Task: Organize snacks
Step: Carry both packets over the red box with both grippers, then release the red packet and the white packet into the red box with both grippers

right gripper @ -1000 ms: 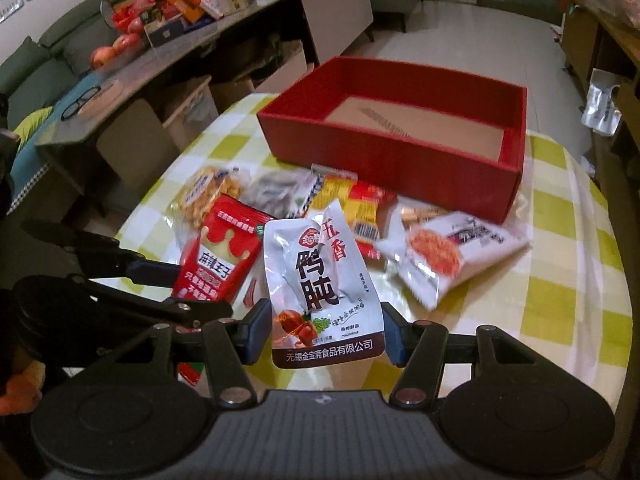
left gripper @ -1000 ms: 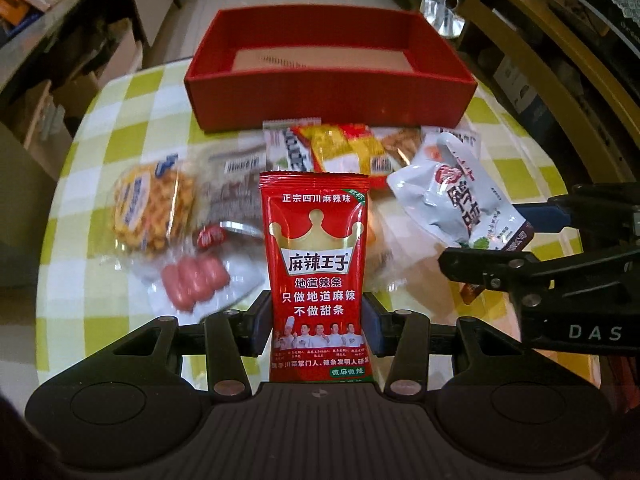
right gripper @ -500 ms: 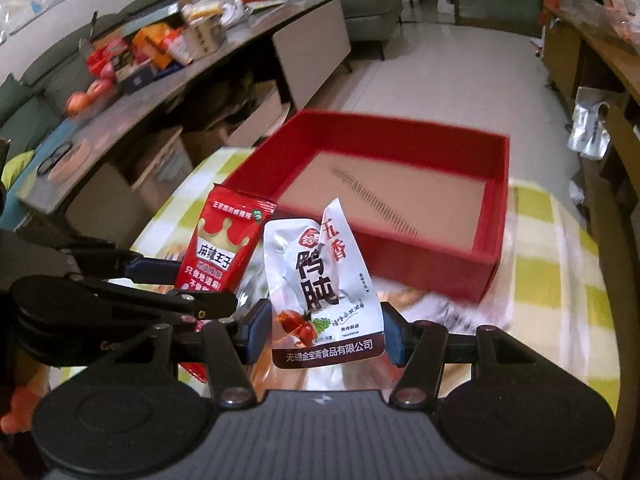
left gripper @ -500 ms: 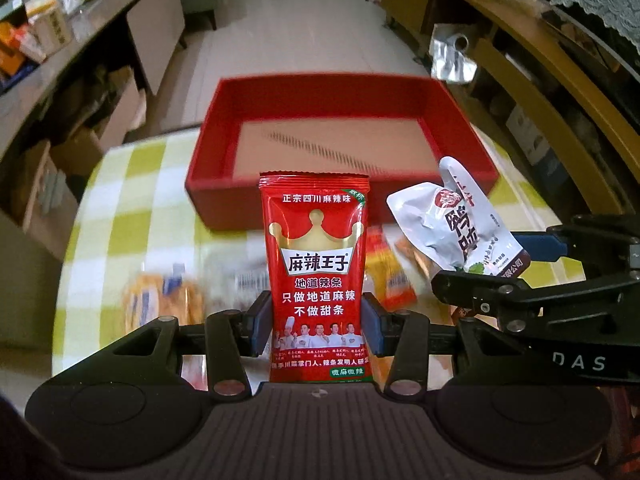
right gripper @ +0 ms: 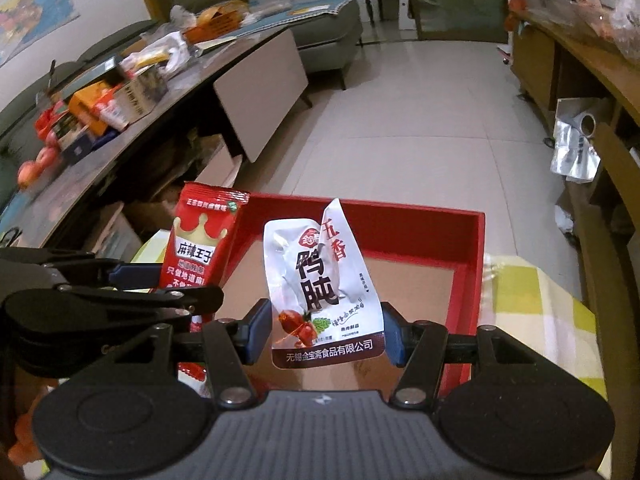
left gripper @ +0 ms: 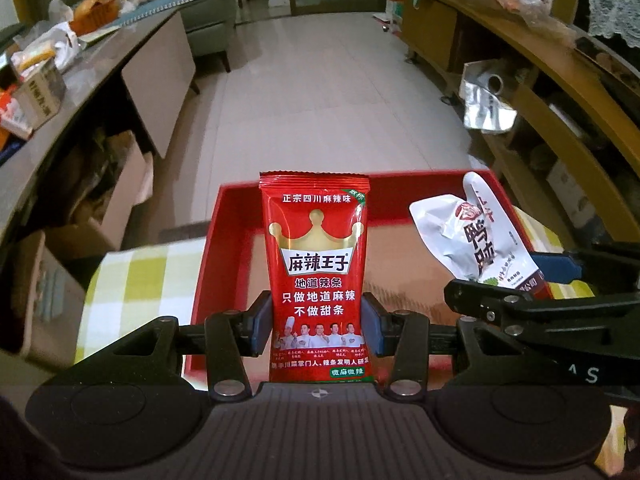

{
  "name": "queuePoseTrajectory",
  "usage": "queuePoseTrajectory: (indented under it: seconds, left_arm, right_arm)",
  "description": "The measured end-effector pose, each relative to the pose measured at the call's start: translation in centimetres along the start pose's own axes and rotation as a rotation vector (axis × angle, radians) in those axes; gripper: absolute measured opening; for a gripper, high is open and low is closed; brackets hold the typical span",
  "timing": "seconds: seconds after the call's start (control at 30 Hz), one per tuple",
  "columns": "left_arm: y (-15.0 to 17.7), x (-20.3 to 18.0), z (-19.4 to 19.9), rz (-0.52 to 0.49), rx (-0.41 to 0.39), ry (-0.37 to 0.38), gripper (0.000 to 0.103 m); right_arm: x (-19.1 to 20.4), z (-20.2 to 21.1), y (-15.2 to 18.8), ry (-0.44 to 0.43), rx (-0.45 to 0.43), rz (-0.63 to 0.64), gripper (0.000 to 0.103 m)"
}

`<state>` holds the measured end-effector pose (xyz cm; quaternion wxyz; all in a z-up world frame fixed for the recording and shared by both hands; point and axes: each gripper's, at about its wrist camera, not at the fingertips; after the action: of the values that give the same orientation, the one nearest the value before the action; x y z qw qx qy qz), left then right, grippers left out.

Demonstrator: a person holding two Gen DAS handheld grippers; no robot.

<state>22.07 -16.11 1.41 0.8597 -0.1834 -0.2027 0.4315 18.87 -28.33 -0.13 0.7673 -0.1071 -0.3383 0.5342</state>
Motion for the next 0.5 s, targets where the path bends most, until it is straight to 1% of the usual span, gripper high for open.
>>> queuePoseTrajectory:
  seconds: [0.07, 0.23, 0.5]
  left_arm:
    - [-0.6, 0.2, -1.2, 0.001, 0.001, -0.013, 0.054]
    - [-1.0, 0.6, -4.4, 0.011, 0.039, -0.028, 0.054]
    - [0.5, 0.5, -7.2, 0.007, 0.116, -0.031, 0.054]
  right_arm:
    - [-0.4, -1.2, -0.4, -0.004, 0.008, -0.010, 0.064]
    - [-1.2, -3.9, -0.3, 0.010, 0.033, -0.010, 0.064]
    - [-1.7, -6.6, 1.0, 0.041, 0.119, 0.015, 0.064]
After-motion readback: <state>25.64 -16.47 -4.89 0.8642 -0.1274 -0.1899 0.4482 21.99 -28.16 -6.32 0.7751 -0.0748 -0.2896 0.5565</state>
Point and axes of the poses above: each gripper's, at about its wrist camera, not at the fingertips, and z roughly against the way its jaws point, x to its left, y to its underside, and after that the axes turned 9 degrees about -z, right-handed
